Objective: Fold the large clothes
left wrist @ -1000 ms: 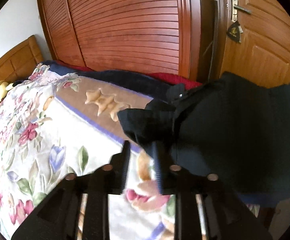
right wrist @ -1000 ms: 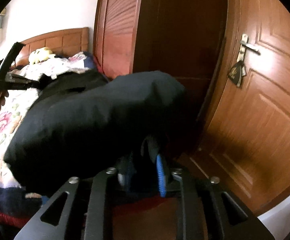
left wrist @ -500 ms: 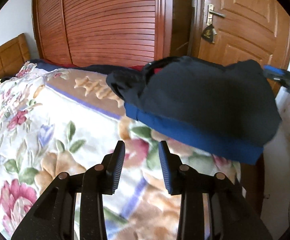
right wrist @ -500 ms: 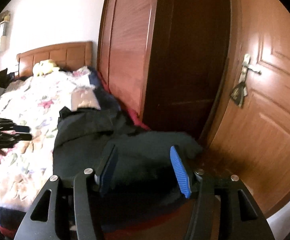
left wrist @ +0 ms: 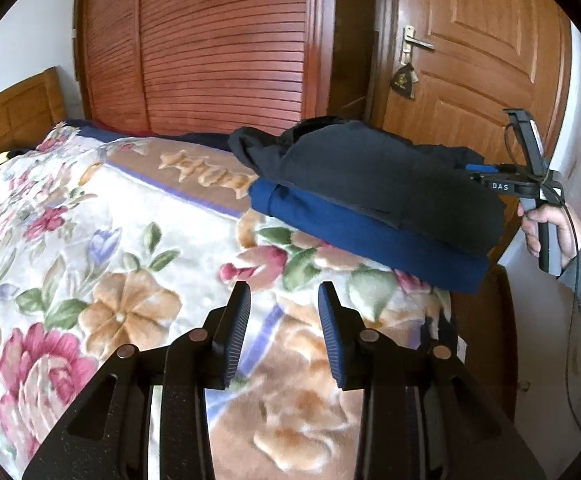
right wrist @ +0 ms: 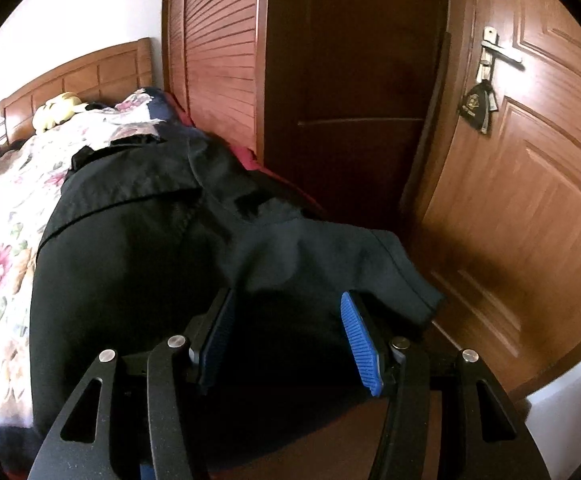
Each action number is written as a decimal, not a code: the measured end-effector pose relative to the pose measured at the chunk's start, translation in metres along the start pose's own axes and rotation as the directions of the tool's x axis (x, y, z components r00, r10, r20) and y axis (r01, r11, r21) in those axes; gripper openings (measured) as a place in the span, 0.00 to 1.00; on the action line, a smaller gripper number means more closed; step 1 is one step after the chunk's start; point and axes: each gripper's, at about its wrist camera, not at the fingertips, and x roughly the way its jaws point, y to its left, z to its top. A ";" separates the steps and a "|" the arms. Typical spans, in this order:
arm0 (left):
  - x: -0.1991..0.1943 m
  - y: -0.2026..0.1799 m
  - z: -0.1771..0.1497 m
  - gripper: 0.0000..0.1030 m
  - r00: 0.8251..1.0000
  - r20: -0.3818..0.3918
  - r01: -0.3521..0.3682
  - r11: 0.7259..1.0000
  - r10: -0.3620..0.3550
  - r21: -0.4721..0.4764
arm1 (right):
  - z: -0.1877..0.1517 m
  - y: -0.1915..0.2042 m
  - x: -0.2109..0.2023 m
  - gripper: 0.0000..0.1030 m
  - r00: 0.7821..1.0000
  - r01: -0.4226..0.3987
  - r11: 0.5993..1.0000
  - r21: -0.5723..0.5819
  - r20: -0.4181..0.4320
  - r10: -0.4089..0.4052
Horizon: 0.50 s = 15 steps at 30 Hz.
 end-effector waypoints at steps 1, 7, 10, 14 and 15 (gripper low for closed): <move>-0.004 0.001 -0.003 0.35 1.000 0.002 -0.011 1.000 0.011 -0.009 | 0.001 0.003 -0.005 0.55 1.000 0.011 1.000 0.000 0.006 -0.011; -0.034 0.014 -0.026 0.35 0.998 0.014 -0.062 0.997 0.062 -0.051 | -0.003 0.040 -0.046 0.55 0.996 -0.003 0.999 -0.034 0.090 0.006; -0.053 0.023 -0.043 0.35 0.996 0.019 -0.089 0.993 0.091 -0.071 | -0.015 0.066 -0.067 0.57 0.993 -0.041 0.997 -0.064 0.108 0.048; -0.077 0.038 -0.068 0.35 0.990 0.017 -0.135 0.984 0.137 -0.116 | -0.031 0.101 -0.083 0.68 0.986 -0.104 0.990 -0.095 0.120 0.115; -0.083 0.041 -0.074 0.35 0.989 0.018 -0.142 0.982 0.145 -0.127 | -0.038 0.109 -0.088 0.70 0.983 -0.126 0.987 -0.099 0.120 0.138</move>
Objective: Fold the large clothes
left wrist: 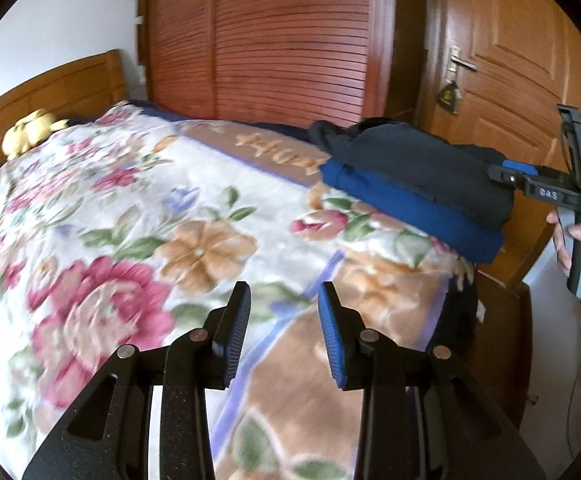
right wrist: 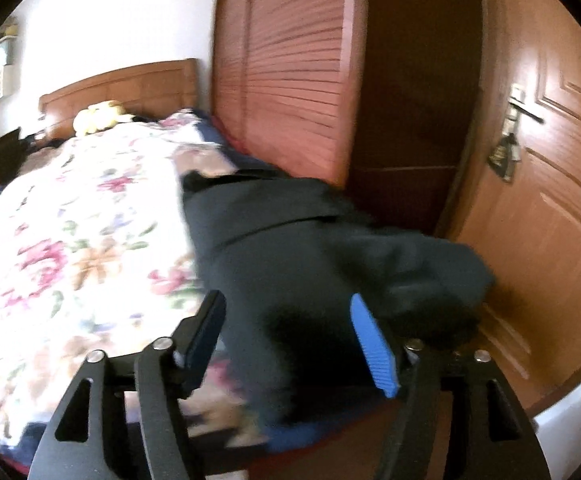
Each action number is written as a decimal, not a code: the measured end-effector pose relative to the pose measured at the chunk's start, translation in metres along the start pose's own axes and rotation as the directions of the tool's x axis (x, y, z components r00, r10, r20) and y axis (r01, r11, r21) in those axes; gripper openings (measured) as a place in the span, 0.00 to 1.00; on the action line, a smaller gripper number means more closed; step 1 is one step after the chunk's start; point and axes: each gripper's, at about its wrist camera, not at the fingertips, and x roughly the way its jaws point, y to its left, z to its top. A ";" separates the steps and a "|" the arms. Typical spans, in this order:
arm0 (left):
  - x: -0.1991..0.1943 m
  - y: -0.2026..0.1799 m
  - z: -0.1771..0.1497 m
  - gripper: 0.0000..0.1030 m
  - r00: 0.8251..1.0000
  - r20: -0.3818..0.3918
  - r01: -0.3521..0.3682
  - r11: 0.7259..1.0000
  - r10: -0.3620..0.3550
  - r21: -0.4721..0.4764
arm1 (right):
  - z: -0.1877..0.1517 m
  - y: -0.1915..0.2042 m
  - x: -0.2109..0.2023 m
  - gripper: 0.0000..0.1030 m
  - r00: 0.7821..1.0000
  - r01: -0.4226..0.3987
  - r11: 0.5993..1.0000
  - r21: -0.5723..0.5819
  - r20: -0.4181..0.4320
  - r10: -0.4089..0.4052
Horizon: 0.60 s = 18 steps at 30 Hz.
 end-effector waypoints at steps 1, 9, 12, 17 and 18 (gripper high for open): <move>-0.005 0.005 -0.006 0.35 1.000 0.001 -0.008 1.000 0.008 -0.009 | -0.003 0.012 -0.003 0.74 1.000 -0.027 1.000 -0.002 0.002 0.027; -0.061 0.053 -0.060 0.35 0.990 -0.028 -0.139 0.984 0.137 -0.114 | -0.021 0.096 -0.015 0.81 0.985 -0.169 0.983 -0.075 0.023 0.171; -0.081 0.068 -0.079 0.35 0.980 -0.040 -0.198 0.970 0.195 -0.142 | -0.031 0.126 -0.022 0.81 0.973 -0.228 0.968 -0.103 0.023 0.231; -0.109 0.095 -0.111 0.35 0.950 -0.067 -0.311 0.929 0.304 -0.202 | -0.051 0.173 -0.028 0.81 0.945 -0.326 0.935 -0.138 -0.004 0.328; -0.114 0.099 -0.117 0.35 0.947 -0.069 -0.322 0.922 0.314 -0.216 | -0.054 0.181 -0.029 0.81 0.940 -0.339 0.930 -0.145 -0.007 0.341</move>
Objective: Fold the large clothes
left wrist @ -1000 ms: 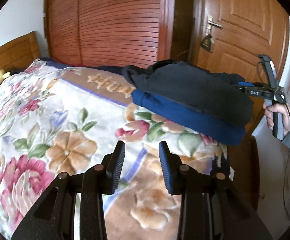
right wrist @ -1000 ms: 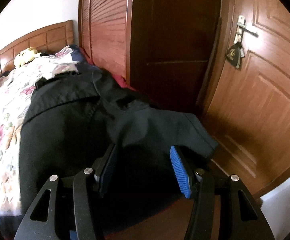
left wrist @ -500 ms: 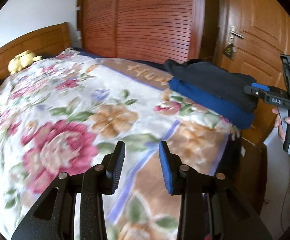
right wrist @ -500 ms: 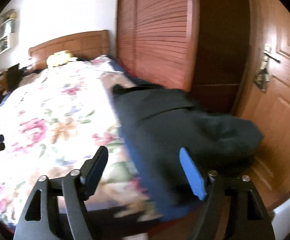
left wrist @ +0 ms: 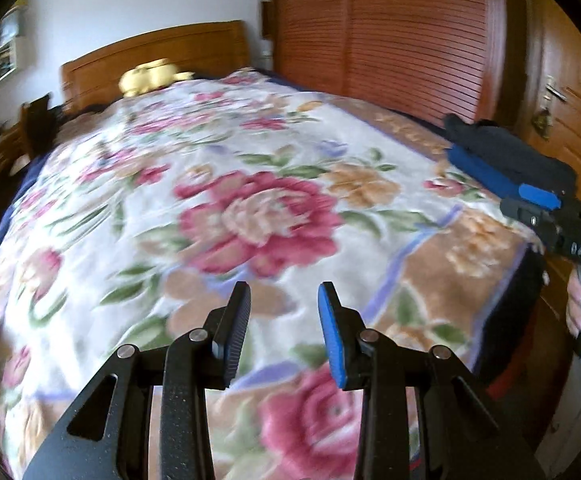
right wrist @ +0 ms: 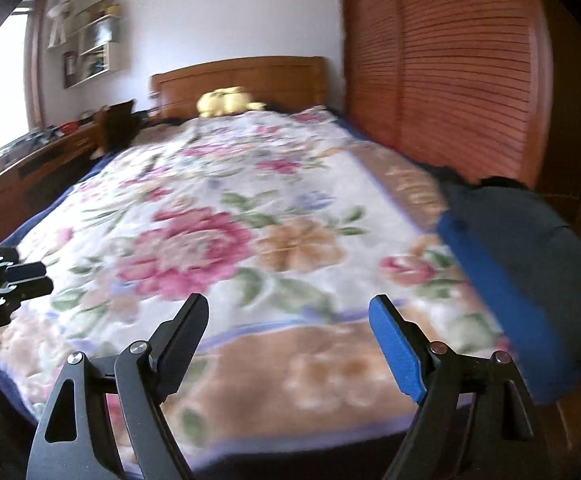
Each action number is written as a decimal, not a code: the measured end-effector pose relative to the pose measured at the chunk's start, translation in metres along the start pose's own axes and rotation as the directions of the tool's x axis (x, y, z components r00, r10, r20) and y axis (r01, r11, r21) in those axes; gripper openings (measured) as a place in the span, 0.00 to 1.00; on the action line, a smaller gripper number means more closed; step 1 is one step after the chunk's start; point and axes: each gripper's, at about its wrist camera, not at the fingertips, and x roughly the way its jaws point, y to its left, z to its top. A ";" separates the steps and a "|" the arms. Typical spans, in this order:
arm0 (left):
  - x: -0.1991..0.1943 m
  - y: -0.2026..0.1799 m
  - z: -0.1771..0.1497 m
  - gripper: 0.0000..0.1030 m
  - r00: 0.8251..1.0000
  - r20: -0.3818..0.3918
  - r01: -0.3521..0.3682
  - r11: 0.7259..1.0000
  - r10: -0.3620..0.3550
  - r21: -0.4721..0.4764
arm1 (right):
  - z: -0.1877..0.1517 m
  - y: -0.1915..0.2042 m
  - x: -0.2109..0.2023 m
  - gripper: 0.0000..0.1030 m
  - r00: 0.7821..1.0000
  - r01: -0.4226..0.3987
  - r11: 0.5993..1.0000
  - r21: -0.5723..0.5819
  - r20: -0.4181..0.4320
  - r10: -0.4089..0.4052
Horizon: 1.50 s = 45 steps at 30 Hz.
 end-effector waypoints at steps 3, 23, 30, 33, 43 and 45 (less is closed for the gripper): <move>-0.010 0.020 -0.012 0.35 0.999 0.001 -0.041 0.998 0.041 -0.051 | -0.001 0.017 0.014 0.81 0.999 -0.052 0.999 -0.014 -0.017 0.051; -0.111 0.087 -0.048 0.35 0.956 0.140 -0.221 0.945 0.260 -0.242 | -0.002 0.081 -0.008 0.81 0.976 -0.190 0.977 -0.094 0.089 0.198; -0.124 0.087 -0.056 0.35 0.950 0.156 -0.227 0.941 0.271 -0.250 | -0.016 0.084 -0.004 0.81 0.978 -0.168 0.982 -0.092 0.113 0.178; -0.124 0.089 -0.059 0.35 0.952 0.149 -0.224 0.940 0.267 -0.257 | -0.016 0.086 -0.003 0.81 0.977 -0.168 0.981 -0.096 0.120 0.179; -0.124 0.088 -0.062 0.35 0.953 0.144 -0.224 0.942 0.265 -0.249 | -0.016 0.092 0.001 0.81 0.976 -0.179 0.980 -0.088 0.113 0.189; -0.124 0.088 -0.062 0.35 0.952 0.147 -0.226 0.942 0.267 -0.247 | -0.016 0.092 0.001 0.81 0.975 -0.181 0.980 -0.087 0.112 0.190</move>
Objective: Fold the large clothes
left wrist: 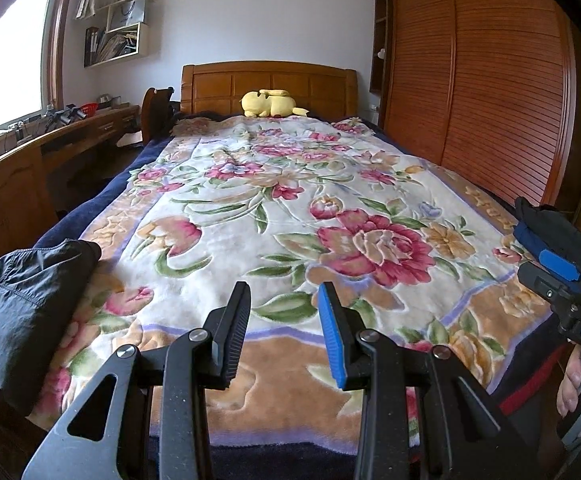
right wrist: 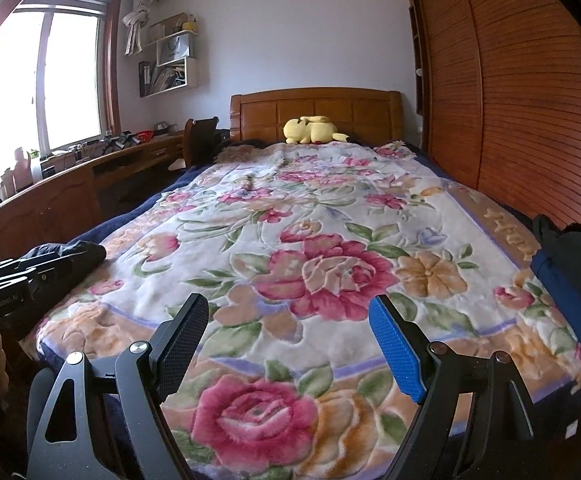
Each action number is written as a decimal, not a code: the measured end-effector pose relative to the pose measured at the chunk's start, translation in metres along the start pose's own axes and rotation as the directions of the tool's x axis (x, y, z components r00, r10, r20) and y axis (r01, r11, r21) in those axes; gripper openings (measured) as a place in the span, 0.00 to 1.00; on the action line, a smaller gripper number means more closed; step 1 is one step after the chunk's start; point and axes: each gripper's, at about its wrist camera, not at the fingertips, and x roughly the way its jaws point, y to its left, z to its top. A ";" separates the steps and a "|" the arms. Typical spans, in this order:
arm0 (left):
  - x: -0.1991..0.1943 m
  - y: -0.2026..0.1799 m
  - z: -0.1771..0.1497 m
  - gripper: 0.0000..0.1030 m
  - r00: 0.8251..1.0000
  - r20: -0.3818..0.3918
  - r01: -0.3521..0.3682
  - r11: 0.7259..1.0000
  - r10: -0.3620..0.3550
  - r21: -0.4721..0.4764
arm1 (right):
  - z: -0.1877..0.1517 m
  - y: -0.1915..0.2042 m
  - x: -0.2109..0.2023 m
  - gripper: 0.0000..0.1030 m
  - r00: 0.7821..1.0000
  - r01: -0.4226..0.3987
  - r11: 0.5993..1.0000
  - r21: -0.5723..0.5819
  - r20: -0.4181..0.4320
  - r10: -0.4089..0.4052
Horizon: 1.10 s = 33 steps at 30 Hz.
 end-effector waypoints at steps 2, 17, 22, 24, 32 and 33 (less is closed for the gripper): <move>-0.001 0.000 0.000 0.35 1.000 0.003 -0.007 1.000 0.007 0.006 | 0.001 0.001 0.001 0.81 1.000 0.000 1.000 0.002 -0.001 0.000; -0.002 -0.004 0.000 0.35 1.000 -0.002 -0.009 1.000 0.009 0.007 | 0.000 0.001 0.003 0.81 1.000 -0.009 1.000 0.008 0.004 0.009; -0.002 -0.003 0.000 0.35 1.000 -0.002 -0.006 1.000 0.006 0.007 | 0.000 0.001 0.003 0.81 1.000 -0.009 1.000 0.009 0.003 0.009; -0.002 -0.004 -0.001 0.35 1.000 -0.003 -0.005 1.000 0.005 0.006 | 0.001 0.001 0.003 0.81 1.000 -0.009 1.000 0.007 0.003 0.009; -0.001 -0.009 -0.002 0.35 1.000 0.004 -0.002 1.000 0.002 0.009 | 0.001 -0.001 0.001 0.81 1.000 -0.009 1.000 0.008 0.009 0.009; -0.001 -0.009 -0.003 0.35 1.000 0.003 0.000 1.000 0.000 0.007 | 0.001 -0.001 0.001 0.81 1.000 -0.010 1.000 0.008 0.010 0.010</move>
